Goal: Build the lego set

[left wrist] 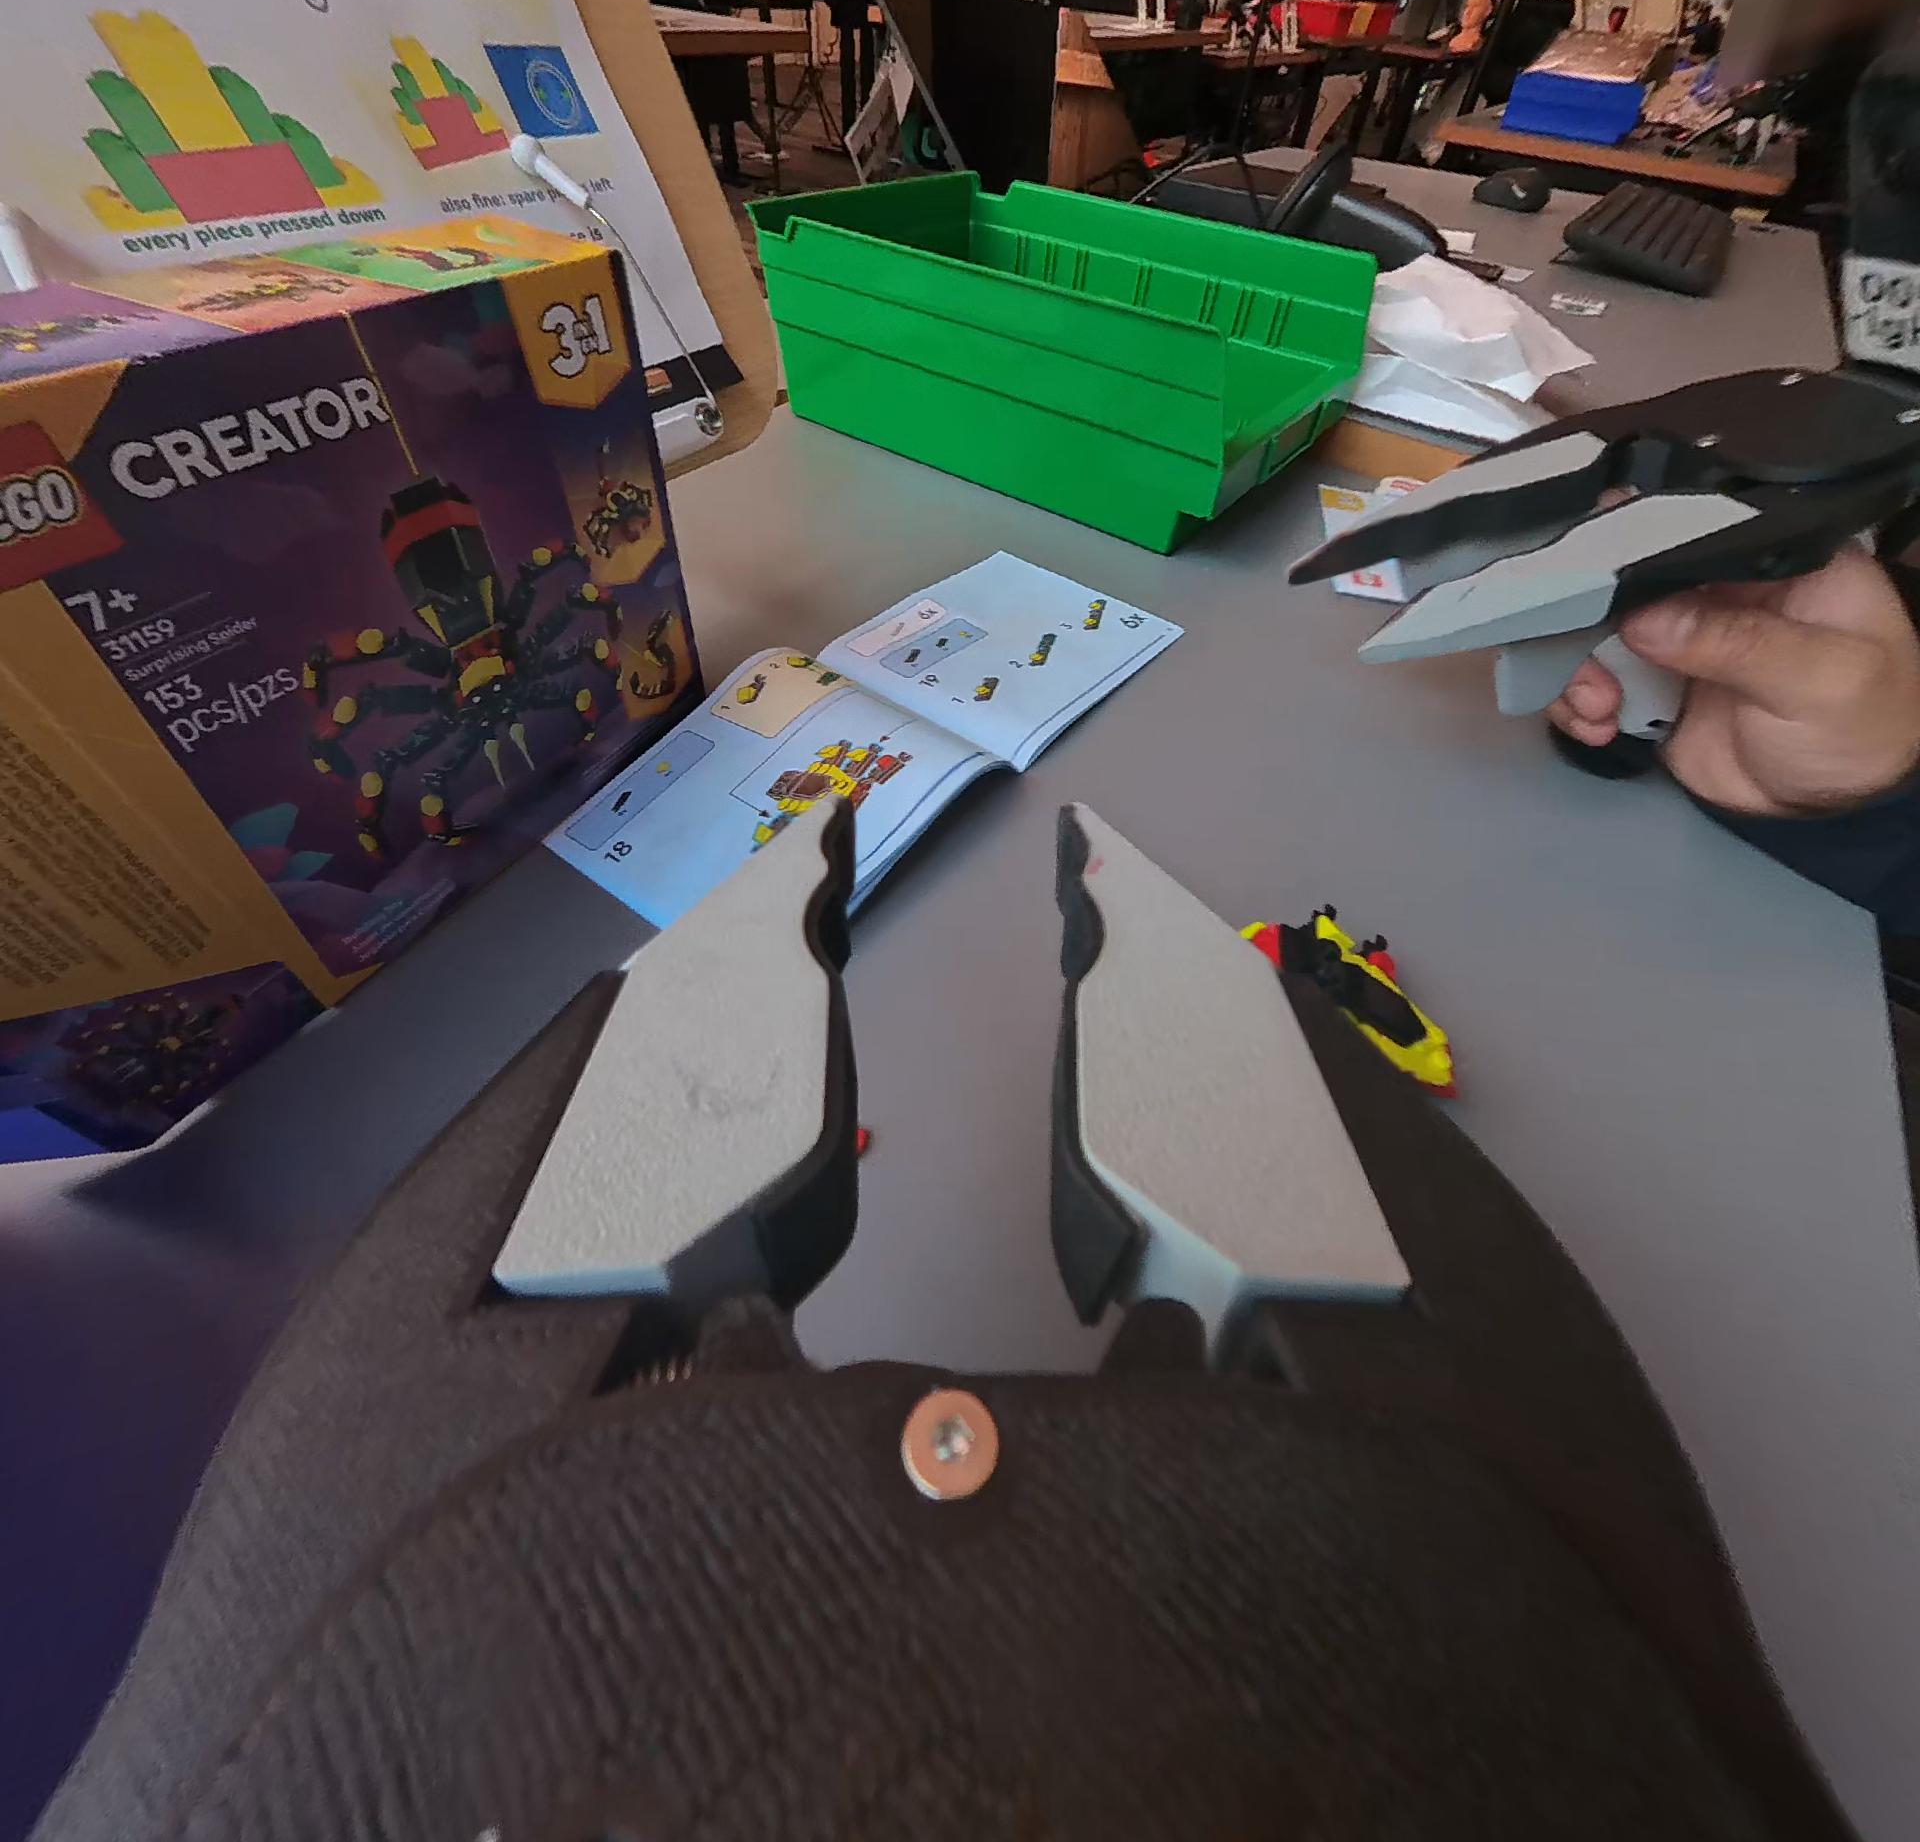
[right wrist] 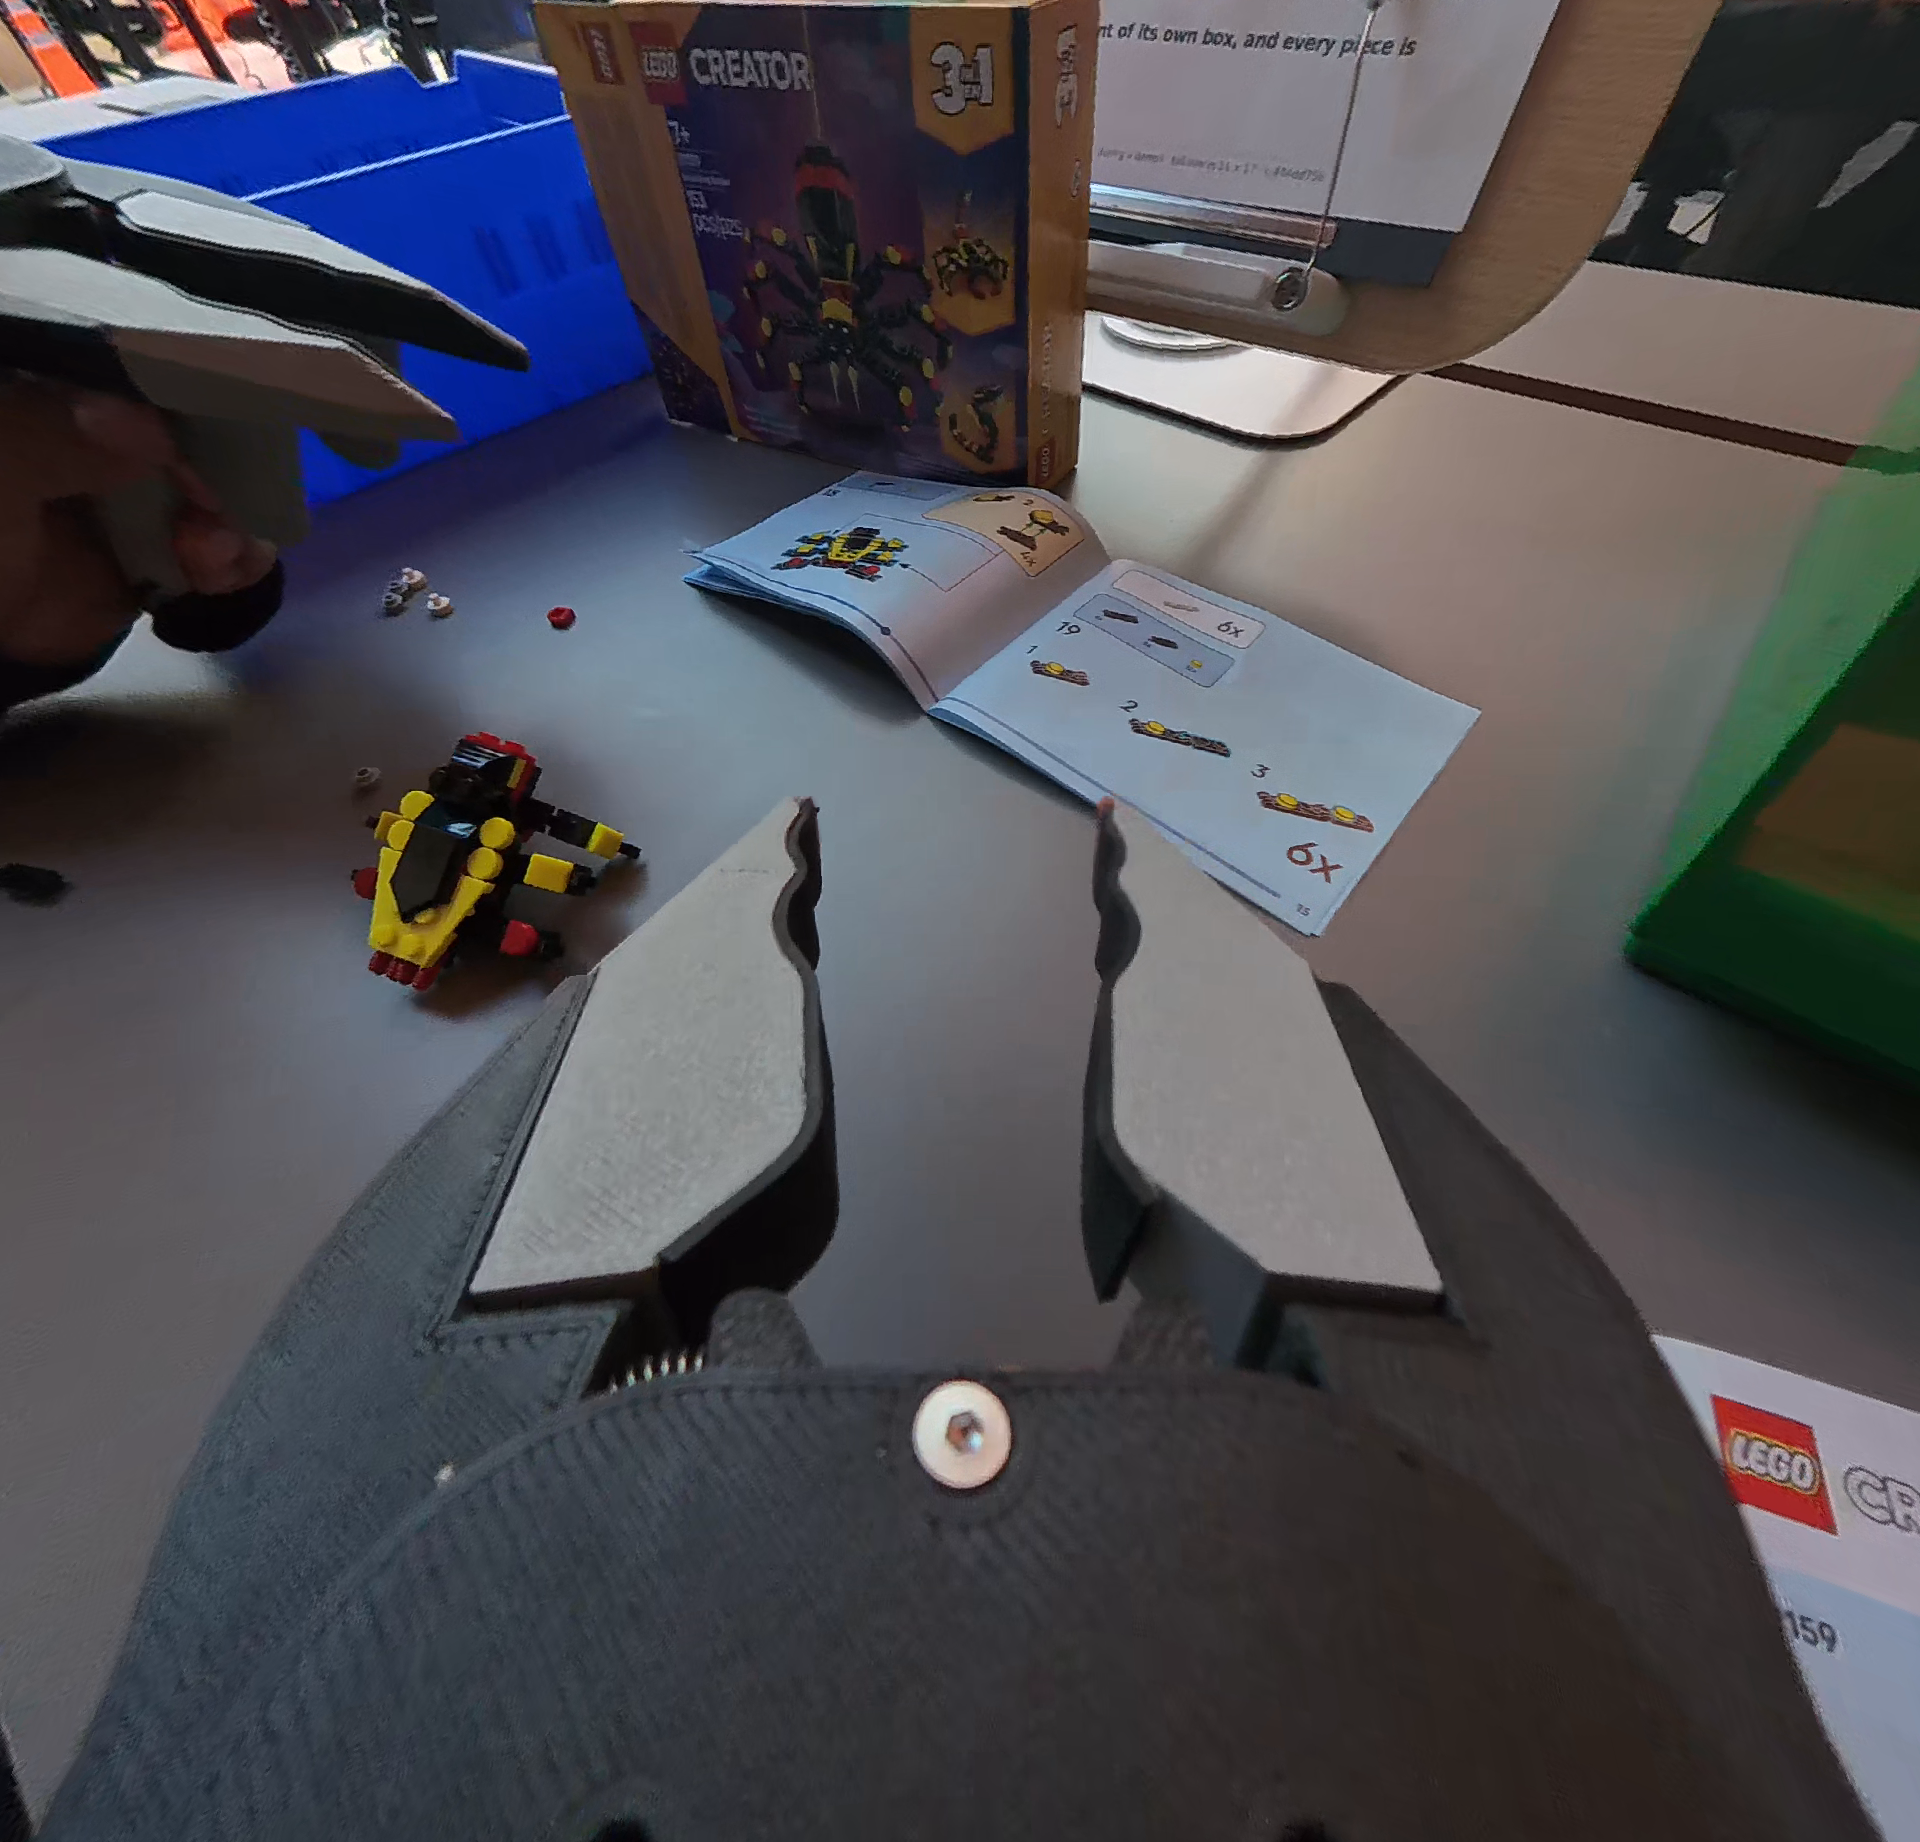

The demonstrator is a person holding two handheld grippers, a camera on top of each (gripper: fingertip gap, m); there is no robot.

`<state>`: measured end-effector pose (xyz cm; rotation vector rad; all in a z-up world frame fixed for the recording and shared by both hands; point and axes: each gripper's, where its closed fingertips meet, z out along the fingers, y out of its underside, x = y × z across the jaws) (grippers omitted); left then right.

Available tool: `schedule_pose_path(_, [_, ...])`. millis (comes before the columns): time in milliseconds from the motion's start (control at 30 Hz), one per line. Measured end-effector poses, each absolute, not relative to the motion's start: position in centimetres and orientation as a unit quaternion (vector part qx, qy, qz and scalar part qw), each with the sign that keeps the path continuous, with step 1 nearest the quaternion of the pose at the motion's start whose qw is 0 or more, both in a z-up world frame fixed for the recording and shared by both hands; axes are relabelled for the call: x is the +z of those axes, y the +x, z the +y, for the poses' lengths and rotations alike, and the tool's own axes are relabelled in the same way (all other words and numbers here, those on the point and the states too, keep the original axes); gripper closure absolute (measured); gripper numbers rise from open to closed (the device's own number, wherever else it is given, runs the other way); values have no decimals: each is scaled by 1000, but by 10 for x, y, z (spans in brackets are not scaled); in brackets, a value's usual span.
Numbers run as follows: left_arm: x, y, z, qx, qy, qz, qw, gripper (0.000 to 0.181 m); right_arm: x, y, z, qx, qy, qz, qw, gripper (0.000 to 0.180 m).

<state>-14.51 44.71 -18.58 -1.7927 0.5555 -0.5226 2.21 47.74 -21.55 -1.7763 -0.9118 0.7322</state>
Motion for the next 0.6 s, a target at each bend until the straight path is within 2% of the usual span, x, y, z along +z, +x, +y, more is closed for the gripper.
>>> schedule_pose_path(200, [-184,-138,440,-265,-756,245,546,145,-214,15,467,322,-714,-398,477,139])
schedule_pose_path(600, [-173,-135,441,-259,-737,246,574,149,-213,8,458,339,-702,-418,467,139])
